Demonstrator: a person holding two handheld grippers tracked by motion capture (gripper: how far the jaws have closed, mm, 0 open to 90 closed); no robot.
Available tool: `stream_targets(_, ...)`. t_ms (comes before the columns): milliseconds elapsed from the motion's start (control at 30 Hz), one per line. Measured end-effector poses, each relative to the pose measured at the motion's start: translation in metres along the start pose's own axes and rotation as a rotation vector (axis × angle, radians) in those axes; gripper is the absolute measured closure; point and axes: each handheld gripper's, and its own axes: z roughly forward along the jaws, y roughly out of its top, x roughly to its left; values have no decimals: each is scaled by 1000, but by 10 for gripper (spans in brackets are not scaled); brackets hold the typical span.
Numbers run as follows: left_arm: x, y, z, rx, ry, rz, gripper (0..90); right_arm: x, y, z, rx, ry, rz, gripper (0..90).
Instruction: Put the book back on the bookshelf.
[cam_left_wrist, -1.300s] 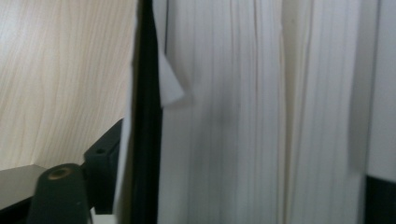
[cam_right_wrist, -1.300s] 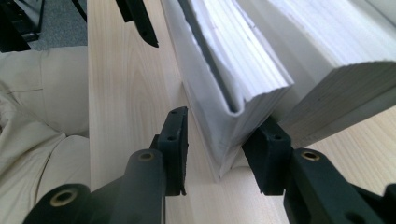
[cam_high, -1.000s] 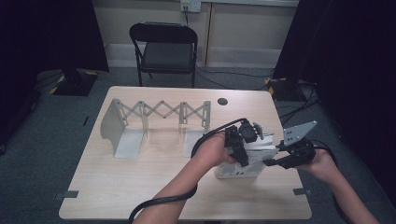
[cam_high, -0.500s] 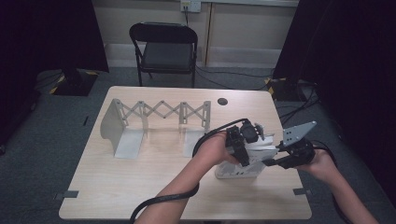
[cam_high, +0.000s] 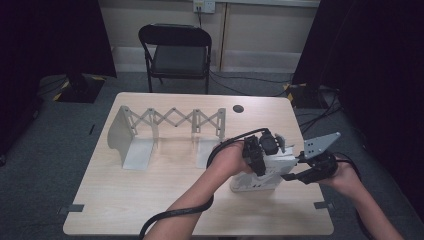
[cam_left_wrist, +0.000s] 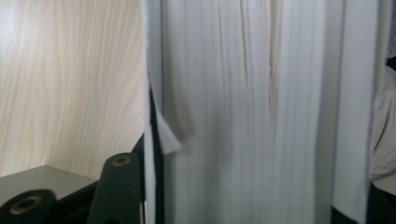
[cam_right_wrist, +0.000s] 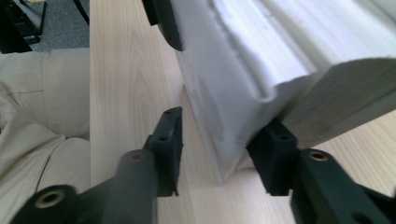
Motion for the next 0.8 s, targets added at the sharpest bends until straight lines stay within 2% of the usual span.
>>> stream_targets(200, -5, 1, -1, 13, 22, 6, 495, 5, -4, 0, -25, 5, -29, 461)
stream_targets(400, -6, -1, -3, 24, 13, 11, 500, 8, -5, 2, -33, 25, -67, 404)
stream_targets(567, -5, -4, -4, 21, 9, 3, 500, 9, -3, 4, -32, 35, -74, 379)
stream_targets(800, -4, -5, -5, 28, 5, 16, 483, 9, 2, 5, -1, 49, -73, 348)
